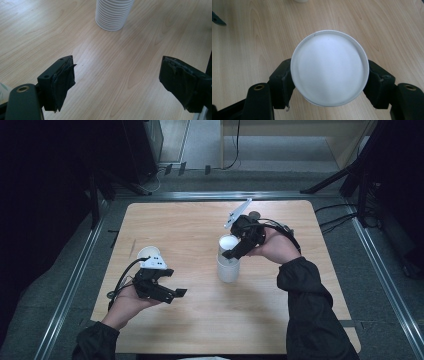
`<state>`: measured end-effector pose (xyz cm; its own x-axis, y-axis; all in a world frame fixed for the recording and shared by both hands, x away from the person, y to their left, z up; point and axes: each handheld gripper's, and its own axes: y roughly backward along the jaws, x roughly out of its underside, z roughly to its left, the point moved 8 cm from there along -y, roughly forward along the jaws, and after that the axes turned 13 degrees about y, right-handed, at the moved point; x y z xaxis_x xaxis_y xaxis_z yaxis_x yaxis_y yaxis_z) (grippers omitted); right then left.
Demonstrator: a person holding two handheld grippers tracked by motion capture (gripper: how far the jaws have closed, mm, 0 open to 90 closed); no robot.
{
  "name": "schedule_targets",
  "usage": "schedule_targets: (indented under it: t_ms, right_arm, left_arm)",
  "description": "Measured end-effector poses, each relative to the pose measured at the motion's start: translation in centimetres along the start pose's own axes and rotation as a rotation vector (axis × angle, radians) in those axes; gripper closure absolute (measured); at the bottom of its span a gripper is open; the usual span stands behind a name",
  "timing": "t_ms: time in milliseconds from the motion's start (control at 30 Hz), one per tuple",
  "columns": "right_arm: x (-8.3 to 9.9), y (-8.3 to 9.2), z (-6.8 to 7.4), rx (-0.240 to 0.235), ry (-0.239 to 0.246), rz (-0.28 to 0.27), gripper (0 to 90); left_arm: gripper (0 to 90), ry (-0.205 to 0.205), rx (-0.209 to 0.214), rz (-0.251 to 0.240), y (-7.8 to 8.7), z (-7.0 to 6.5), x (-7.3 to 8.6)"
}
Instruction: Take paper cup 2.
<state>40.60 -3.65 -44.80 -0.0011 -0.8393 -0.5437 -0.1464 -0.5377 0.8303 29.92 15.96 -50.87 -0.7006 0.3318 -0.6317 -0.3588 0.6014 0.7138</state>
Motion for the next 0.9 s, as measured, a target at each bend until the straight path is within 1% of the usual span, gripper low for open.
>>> schedule_targets:
  t_ms: [100, 133, 267, 300, 333, 367, 400, 433, 500, 667, 733, 767, 800, 833, 900]
  right_arm:
    - [-0.3, 0.8, 0.0, 0.008, -0.007, -0.014, 32.9]
    - [-0.3, 0.8, 0.0, 0.008, -0.007, -0.014, 32.9]
    - [-0.5, 1.8, 0.0, 0.022, -0.005, -0.024, 33.1]
    - [-0.7, 2.4, 0.0, 0.036, -0.004, -0.037, 33.2]
    - [-0.7, 2.4, 0.0, 0.036, -0.004, -0.037, 33.2]
    - [-1.1, 2.9, -0.1, 0.059, 0.005, -0.055, 33.3]
    - [-1.1, 2.9, -0.1, 0.059, 0.005, -0.055, 33.3]
    - [-1.3, 3.3, 0.0, 0.058, -0.003, -0.068, 33.3]
    - [-1.6, 3.9, 0.2, 0.072, 0.003, -0.078, 33.4]
    - [-2.5, 5.7, 0.7, 0.091, 0.023, -0.114, 33.4]
    - [-2.8, 6.5, 0.9, 0.103, 0.026, -0.131, 33.4]
    - [-3.0, 7.2, 1.2, 0.109, 0.030, -0.143, 33.3]
    - [-3.0, 7.2, 1.2, 0.109, 0.030, -0.143, 33.3]
    - [-3.1, 7.7, 1.6, 0.093, 0.032, -0.158, 33.3]
    - [-3.1, 7.8, 1.8, 0.092, 0.031, -0.162, 33.3]
  left_arm:
    - [13.0, -0.005, 0.001, 0.010, -0.3, 0.0, 0.1]
    - [13.0, -0.008, -0.001, 0.012, -0.5, 0.0, 0.2]
    - [13.0, -0.016, 0.009, 0.017, -0.8, -0.2, 0.2]
    - [13.0, -0.016, 0.012, 0.018, -0.8, -0.3, 0.1]
    - [13.0, -0.016, 0.013, 0.018, -0.8, -0.4, 0.1]
    - [13.0, -0.017, 0.017, 0.021, -0.8, -0.4, 0.2]
    - [13.0, -0.017, 0.022, 0.024, -0.8, -0.5, 0.2]
    - [13.0, -0.017, 0.025, 0.026, -0.9, -0.5, 0.2]
    - [13.0, -0.017, 0.027, 0.027, -0.9, -0.5, 0.2]
    - [12.9, -0.018, 0.028, 0.026, -1.0, -0.5, 0.2]
    - [12.9, -0.018, 0.027, 0.026, -1.0, -0.5, 0.1]
    - [12.8, -0.021, 0.027, 0.026, -1.0, -0.5, 0.1]
    - [12.8, -0.021, 0.027, 0.024, -1.0, -0.5, 0.1]
    - [12.8, -0.024, 0.030, 0.022, -1.0, -0.6, 0.0]
    - [12.8, -0.028, 0.034, 0.018, -1.1, -0.6, -0.1]
